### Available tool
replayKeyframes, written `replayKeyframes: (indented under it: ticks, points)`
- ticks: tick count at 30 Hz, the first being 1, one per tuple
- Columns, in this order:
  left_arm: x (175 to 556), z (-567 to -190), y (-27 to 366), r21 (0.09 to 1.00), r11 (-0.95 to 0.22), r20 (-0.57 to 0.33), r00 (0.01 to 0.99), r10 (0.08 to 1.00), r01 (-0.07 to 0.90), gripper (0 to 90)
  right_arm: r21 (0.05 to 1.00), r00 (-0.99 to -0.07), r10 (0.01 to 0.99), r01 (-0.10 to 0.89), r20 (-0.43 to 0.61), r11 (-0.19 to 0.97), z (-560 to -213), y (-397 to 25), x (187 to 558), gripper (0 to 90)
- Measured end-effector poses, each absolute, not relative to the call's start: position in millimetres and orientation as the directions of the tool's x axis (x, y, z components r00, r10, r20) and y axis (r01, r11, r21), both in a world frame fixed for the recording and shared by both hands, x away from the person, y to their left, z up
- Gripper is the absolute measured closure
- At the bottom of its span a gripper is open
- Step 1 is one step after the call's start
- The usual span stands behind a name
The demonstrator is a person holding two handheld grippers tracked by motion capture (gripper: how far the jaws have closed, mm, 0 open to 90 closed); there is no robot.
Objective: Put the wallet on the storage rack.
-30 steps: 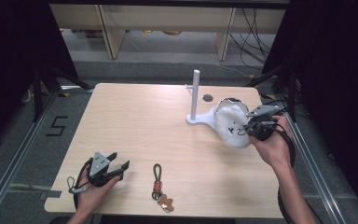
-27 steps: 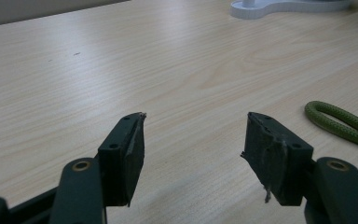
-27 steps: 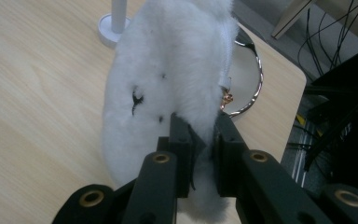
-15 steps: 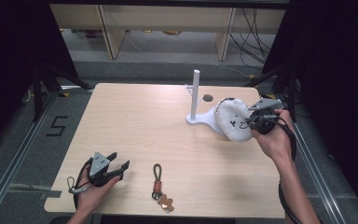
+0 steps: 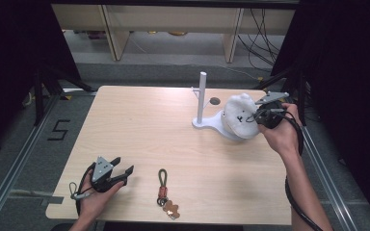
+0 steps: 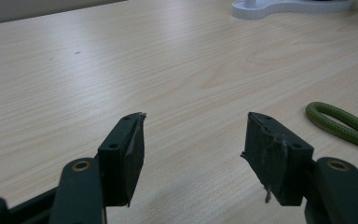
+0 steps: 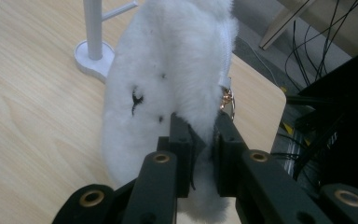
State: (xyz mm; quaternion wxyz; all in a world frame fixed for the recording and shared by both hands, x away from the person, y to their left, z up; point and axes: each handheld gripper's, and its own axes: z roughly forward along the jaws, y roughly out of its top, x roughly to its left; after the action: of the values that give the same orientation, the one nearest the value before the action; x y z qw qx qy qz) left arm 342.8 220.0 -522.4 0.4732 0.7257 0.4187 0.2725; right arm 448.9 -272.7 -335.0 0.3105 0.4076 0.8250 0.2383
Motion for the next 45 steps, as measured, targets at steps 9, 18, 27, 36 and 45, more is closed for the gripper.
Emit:
replayKeyframes:
  ticks: [9,18,27,36,45]
  points:
    - [343.1,-522.9,220.2,0.918,-0.194,-0.007,0.504,0.864,0.345,37.2,0.643,-0.476,0.811,0.511,-0.341,0.570,-335.8,-271.4,462.4,81.3]
    - [343.1,-522.9,220.3,0.919,-0.192,-0.008,0.503,0.864,0.345,37.1,0.655,-0.465,0.822,0.515,-0.328,0.553,-338.6,-274.4,473.7,81.3]
    - [343.2,-522.9,220.5,0.919,-0.189,-0.012,0.503,0.864,0.346,37.1,0.660,-0.449,0.834,0.526,-0.321,0.537,-347.5,-277.0,483.3,81.3]
    - [342.9,-522.7,220.8,0.920,-0.188,-0.011,0.503,0.864,0.345,37.0,0.657,-0.453,0.827,0.518,-0.333,0.548,-356.5,-278.2,492.9,81.3]
    - [342.9,-522.8,220.7,0.920,-0.190,-0.011,0.505,0.863,0.344,37.0,0.659,-0.444,0.826,0.512,-0.346,0.551,-367.1,-279.7,500.0,81.1]
